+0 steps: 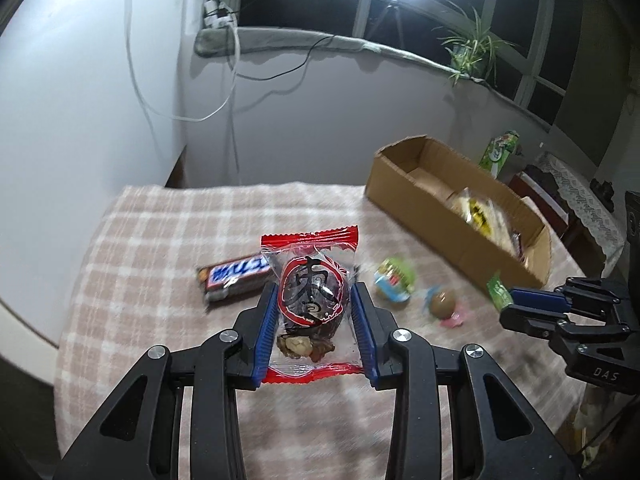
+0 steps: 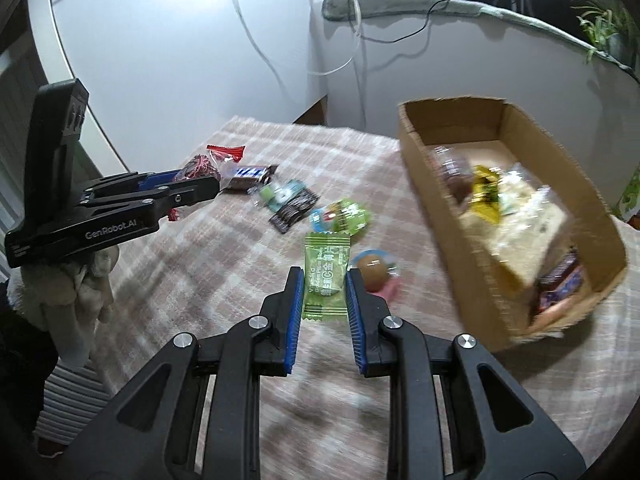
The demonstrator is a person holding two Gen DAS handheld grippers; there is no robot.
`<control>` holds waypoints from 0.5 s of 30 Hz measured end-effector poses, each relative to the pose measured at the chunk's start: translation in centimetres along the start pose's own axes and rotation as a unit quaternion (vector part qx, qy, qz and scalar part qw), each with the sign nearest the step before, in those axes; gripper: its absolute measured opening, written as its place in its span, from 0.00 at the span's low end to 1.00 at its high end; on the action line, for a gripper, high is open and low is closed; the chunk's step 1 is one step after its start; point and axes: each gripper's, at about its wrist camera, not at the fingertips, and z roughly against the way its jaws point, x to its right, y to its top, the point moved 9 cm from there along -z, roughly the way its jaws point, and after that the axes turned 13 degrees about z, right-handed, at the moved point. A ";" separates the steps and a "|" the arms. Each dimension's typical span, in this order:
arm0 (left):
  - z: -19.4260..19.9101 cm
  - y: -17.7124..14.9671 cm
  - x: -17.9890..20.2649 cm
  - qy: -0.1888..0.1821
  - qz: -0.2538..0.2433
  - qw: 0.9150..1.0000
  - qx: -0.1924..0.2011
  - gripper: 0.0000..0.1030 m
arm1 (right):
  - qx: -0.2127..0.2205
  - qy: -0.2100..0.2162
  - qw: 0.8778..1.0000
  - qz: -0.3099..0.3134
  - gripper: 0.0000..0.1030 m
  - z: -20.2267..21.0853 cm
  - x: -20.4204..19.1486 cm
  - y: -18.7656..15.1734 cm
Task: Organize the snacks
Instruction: 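Carry both candies over the box and open both tools to drop them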
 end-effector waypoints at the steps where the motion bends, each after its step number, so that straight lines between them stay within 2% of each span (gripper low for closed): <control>1: -0.1 0.2 0.4 -0.002 -0.002 1.000 0.001 0.33 | 0.004 -0.003 1.000 -0.003 0.22 0.5 0.6 0.0; 15: -4.1 4.0 7.2 -0.040 -0.035 0.999 -0.001 0.33 | 0.034 -0.051 0.997 -0.047 0.22 4.9 9.0 0.0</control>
